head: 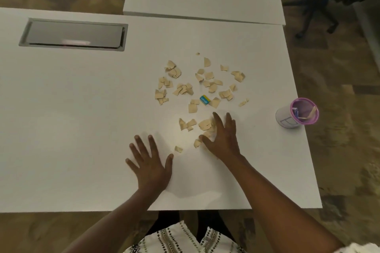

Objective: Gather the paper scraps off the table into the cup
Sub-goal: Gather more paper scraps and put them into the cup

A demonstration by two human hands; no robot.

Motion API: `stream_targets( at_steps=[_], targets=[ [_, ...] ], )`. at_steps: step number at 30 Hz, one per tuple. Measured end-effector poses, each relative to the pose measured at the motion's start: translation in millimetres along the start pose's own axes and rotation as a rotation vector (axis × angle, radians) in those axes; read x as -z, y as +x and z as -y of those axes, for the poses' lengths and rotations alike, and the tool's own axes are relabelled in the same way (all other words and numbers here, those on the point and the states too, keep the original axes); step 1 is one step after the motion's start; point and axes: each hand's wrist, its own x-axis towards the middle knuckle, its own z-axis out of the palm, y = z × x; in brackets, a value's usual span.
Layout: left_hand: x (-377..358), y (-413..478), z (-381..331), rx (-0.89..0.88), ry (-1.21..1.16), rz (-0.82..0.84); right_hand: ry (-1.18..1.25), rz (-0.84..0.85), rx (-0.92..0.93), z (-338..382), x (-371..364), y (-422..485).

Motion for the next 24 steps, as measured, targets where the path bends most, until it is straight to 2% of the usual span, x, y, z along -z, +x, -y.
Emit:
stream_targets(
  at_steps=[2,4,7,13,16,21,24],
  targets=[
    [-7,-11,-1,0.068,-0.038,0.038,-0.101,0.071,0.044,4,-9,1],
    [-13,-14,-7,0.04,-0.048,0.043,-0.209,0.113,0.105,8,-18,1],
    [-18,-9,-23,-0.075,-0.025,0.028,-0.273,0.139,0.163,11,-26,0],
    [-12,22,-53,-0.381,0.085,0.076,-0.378,0.072,0.24,3,-20,-3],
    [0,39,-56,-0.504,0.097,0.097,-0.373,0.104,0.224,1,-15,-2],
    [20,63,-56,-0.579,0.2,0.177,-0.395,0.177,0.267,6,-16,2],
    [25,72,-57,-0.641,0.264,0.216,-0.296,0.2,0.262,8,-13,3]
  ],
)
